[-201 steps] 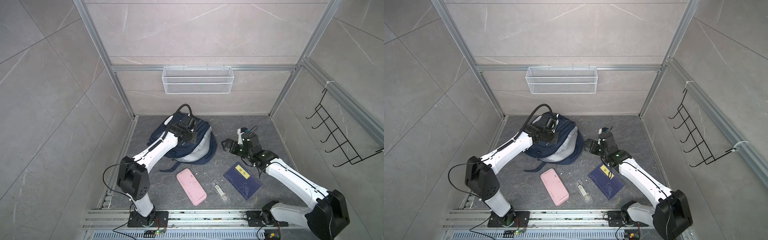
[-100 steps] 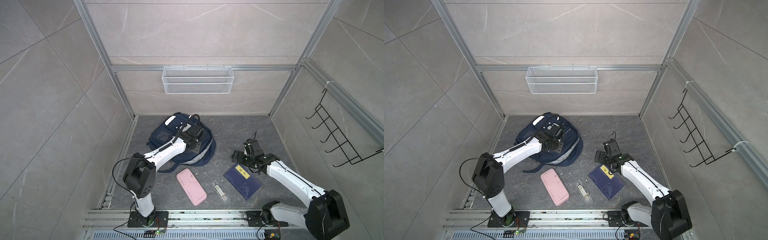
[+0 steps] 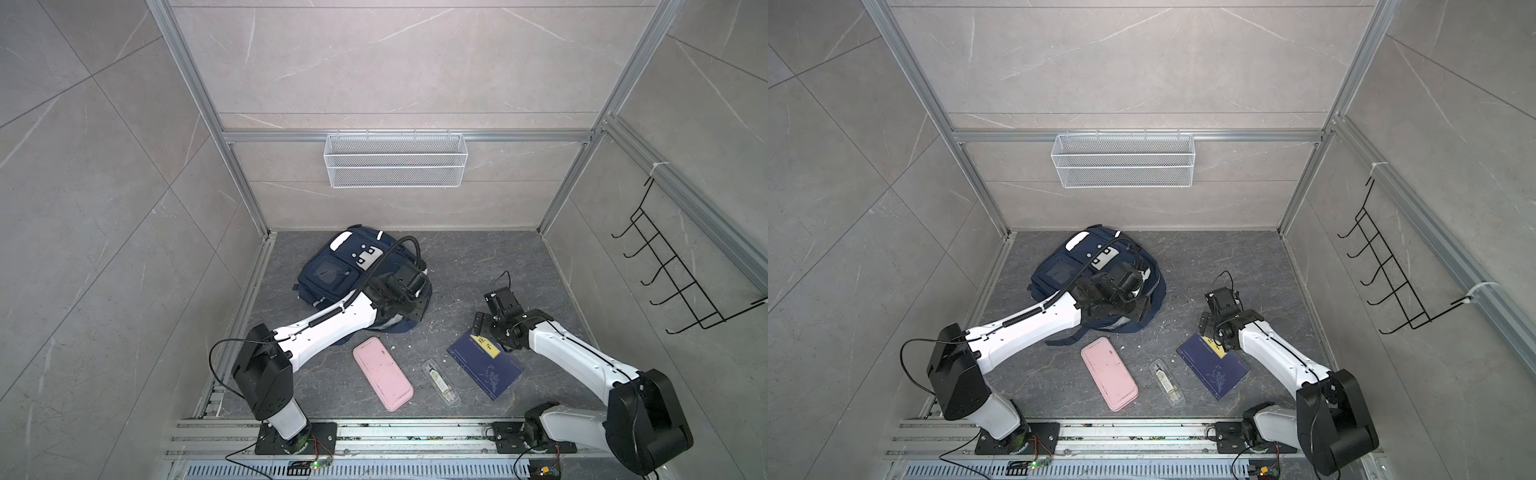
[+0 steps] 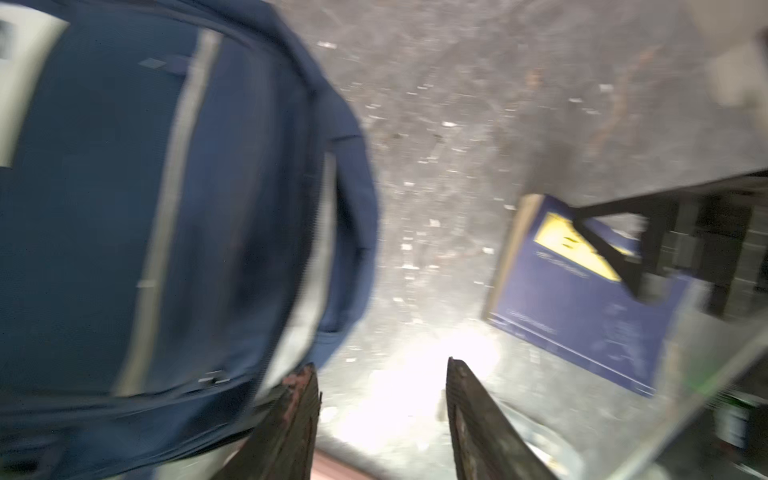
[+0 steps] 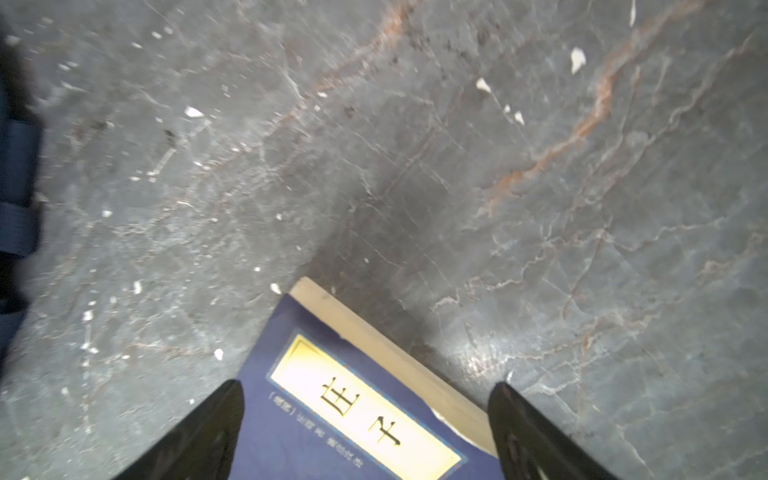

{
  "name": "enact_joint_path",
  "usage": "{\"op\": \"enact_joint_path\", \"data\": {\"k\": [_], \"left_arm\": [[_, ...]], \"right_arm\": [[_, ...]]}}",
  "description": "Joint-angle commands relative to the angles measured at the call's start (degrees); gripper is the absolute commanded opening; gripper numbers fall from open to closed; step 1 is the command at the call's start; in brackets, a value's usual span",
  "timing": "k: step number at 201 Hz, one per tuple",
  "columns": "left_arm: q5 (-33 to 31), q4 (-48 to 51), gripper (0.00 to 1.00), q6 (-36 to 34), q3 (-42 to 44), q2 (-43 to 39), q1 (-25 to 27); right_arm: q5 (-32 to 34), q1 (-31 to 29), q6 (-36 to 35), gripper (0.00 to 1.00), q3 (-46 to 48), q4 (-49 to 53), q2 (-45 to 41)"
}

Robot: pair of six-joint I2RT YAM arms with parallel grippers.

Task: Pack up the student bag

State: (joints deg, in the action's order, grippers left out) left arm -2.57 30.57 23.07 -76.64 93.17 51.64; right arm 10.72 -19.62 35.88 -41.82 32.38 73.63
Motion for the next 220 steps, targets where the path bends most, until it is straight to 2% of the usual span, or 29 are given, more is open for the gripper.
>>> {"op": "enact_joint_path", "data": {"k": [1,42,84,165,181,220], "left_arm": [[8.4,-6.4,0.52,6.6,2.5,1.7,3.1],[9.3,-6.8,0.52,9.9,-2.1,11.7,11.7],[10.2,-9.3,0.52,15.1,-3.2,16.6,16.2],[13.3,-9.7,0.52,16.6,-8.4,25.2,16.5],[12.8,-9.7,0.51,17.2,-8.1,25.3,16.3],[11.6,-9.8,0.51,19.2,-5.6,22.6,16.8]], "right_arm": [[-0.5,0.6,1.3,0.92,1.1,2.3,1.4],[-5.8,3.0,1.4,0.89,2.7,2.2,1.7],[-11.6,6.1,1.6,0.85,4.3,3.5,1.3],[-14.1,6.4,2.1,0.73,6.0,2.3,1.6],[-14.7,6.4,2.3,0.70,6.7,1.7,1.4],[-14.7,6.4,2.6,0.69,6.8,1.3,1.3]]}}
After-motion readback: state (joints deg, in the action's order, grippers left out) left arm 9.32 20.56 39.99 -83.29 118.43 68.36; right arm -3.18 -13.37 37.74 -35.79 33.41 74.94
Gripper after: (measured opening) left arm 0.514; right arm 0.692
